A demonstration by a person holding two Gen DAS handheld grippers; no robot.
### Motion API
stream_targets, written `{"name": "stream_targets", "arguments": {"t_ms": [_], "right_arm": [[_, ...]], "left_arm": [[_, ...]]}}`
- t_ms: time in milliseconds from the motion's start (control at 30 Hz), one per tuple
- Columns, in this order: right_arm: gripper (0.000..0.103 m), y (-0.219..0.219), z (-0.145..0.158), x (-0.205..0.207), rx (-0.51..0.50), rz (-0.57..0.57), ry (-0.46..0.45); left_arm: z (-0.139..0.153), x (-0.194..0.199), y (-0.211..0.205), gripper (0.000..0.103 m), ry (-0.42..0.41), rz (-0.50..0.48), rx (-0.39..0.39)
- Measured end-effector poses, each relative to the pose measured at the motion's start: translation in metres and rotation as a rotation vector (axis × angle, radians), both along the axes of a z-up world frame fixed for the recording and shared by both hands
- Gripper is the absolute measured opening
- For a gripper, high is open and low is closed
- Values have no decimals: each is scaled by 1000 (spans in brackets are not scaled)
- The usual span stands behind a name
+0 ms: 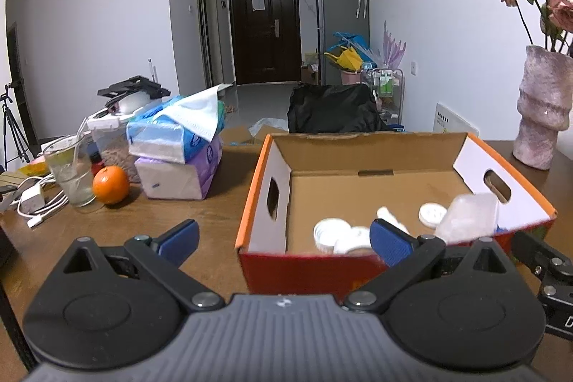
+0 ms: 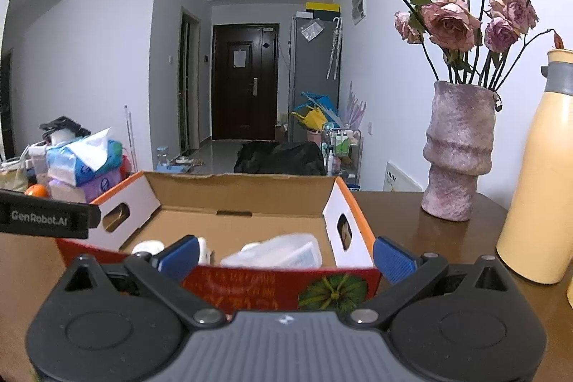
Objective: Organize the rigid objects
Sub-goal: 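Withdraw both tools from the box toward the items on the table, then grasp the red-and-white lint brush with the right tool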
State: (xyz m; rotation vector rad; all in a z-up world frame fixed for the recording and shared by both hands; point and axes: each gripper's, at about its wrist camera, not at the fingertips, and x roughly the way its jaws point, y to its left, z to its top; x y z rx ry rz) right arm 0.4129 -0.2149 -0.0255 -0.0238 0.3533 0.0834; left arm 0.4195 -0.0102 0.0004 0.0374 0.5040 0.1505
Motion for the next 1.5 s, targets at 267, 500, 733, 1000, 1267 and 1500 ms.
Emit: {"name": "stream_targets", "arguments": {"t_ms": [267, 500, 733, 1000, 1267, 1500], "right_arm": [[103, 0, -7, -38, -26, 9, 11], [103, 8, -12, -69, -109, 3, 21], [103, 5, -14, -89, -87, 31, 46], [103, -2, -20, -105, -39, 54, 92], [101, 1, -26, -105, -43, 89, 131], [94, 14, -32, -83, -80, 143, 240]], "left_arm": [[-8, -34, 2, 103, 22, -16, 3], [-14, -61, -1, 103, 42, -31, 10], [-21, -83, -5, 103, 57, -52, 19], [-31, -100, -6, 103, 88, -72, 16], [-38, -97, -2, 103, 120, -93, -8], [-41, -91, 4, 103, 140, -93, -36]]}}
